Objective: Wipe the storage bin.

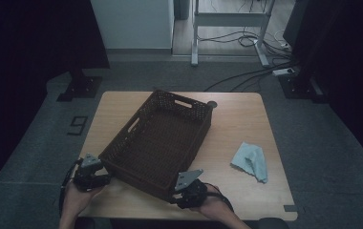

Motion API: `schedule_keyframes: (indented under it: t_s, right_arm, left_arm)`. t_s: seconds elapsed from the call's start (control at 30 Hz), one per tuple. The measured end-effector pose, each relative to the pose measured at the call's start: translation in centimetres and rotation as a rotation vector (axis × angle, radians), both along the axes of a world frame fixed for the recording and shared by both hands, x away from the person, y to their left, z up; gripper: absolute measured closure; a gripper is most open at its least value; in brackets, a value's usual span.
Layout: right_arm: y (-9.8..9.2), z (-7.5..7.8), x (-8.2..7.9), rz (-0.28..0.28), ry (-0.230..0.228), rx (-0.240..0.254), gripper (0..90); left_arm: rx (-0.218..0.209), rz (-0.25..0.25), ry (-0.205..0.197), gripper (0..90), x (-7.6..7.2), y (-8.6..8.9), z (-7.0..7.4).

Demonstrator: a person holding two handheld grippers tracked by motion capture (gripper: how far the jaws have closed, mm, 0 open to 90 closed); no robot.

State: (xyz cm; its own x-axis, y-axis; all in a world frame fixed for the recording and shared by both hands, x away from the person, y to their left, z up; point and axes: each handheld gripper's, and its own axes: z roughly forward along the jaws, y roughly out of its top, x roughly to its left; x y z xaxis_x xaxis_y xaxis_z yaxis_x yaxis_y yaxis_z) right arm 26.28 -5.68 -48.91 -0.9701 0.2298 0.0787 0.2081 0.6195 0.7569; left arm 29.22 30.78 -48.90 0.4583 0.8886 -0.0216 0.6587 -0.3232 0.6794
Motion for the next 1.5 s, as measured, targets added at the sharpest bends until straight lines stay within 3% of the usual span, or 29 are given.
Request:
schedule_keyframes:
  t_s: [0.1,0.17,0.33,0.53,0.67,0.8,0.87,1.0,1.13,1.37,1.5]
  right_arm:
    - [1.0,0.1,-0.4,0.039,-0.018,-0.025,63.1]
    - [0.9,0.2,-0.4,0.043,-0.028,-0.032,60.6]
    - [-1.1,0.2,0.6,-0.025,-0.034,-0.050,51.1]
    - [-4.7,0.2,2.9,-0.162,-0.022,-0.082,38.9]
    - [-7.1,0.3,4.3,-0.249,-0.046,-0.111,32.2]
    - [-9.5,0.5,5.5,-0.325,-0.082,-0.129,27.4]
    - [-11.0,0.7,6.2,-0.369,-0.079,-0.127,26.7]
    - [-13.7,0.6,6.9,-0.453,-0.131,-0.177,26.5]
    - [-16.4,0.2,7.6,-0.546,-0.121,-0.179,27.2]
    - [-20.2,-0.2,8.7,-0.726,-0.094,-0.158,25.7]
    - [-21.6,-0.6,9.1,-0.797,-0.088,-0.190,22.5]
  left_arm:
    - [-0.001,0.018,-0.002,28.2,-0.1,0.5,-0.2]
    - [0.026,0.031,0.007,24.0,-0.2,0.9,-0.4]
    - [0.044,0.059,0.036,16.6,-0.2,2.1,-1.4]
    - [0.050,0.074,0.079,13.7,-0.1,2.9,-2.8]
    - [0.052,0.069,0.087,11.4,0.0,2.9,-3.2]
    - [0.080,0.060,0.095,7.4,0.1,2.8,-3.7]
    - [0.090,0.057,0.098,5.8,0.2,2.8,-3.9]
    - [0.108,0.046,0.109,2.7,0.2,2.7,-4.3]
    - [0.125,0.027,0.120,0.0,0.3,2.6,-4.7]
    - [0.081,0.028,0.134,0.0,0.4,3.0,-4.9]
    - [0.080,0.027,0.131,0.0,0.4,2.9,-5.0]
